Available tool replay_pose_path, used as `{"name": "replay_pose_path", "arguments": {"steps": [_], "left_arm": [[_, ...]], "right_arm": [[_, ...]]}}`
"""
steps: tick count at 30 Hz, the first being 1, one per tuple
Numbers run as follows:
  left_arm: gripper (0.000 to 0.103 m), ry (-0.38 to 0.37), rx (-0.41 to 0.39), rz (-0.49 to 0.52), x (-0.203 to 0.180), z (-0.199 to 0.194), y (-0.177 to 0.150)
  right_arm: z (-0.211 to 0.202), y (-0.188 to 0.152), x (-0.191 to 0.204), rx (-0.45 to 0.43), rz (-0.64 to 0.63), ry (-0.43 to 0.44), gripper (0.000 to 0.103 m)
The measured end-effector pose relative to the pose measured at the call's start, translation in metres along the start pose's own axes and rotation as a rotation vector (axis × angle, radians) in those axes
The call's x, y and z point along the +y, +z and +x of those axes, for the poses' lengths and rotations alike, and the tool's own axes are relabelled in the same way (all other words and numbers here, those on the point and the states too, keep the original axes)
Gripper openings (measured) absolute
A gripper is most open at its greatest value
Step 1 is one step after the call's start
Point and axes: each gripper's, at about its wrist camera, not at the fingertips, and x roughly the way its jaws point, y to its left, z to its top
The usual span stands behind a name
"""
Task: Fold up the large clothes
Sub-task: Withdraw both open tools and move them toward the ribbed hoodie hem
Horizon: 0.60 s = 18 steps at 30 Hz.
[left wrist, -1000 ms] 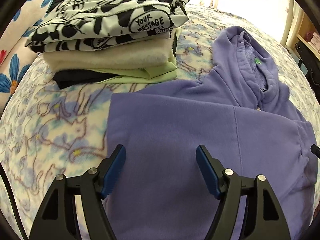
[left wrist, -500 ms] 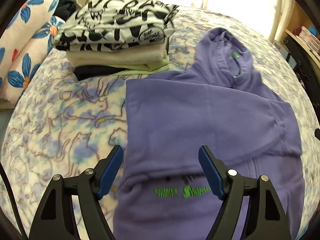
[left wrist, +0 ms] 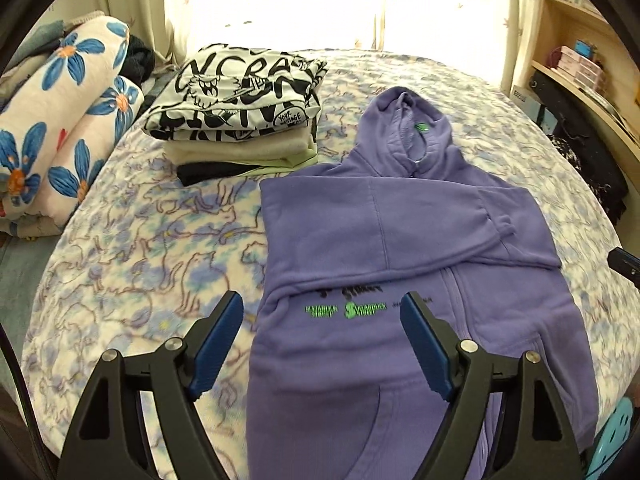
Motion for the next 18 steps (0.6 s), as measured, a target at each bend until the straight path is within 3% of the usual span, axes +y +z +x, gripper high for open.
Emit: {"name": "replay_pose_path", "arguments": {"steps": [11, 18], "left_arm": [[0.082, -0.043, -0.008, -0.045, 0.009, -0.044, -0.066], [0.082, -0.015, 0.029, 0.000, 0.018, -0.058, -0.101]], "right_arm": [[-0.033, -0.045, 0.008, -0.013, -0.024, 0.028, 0.034], [-0.048, -0.076, 0.019, 0.001, -0.107, -0.003, 0.034]]}}
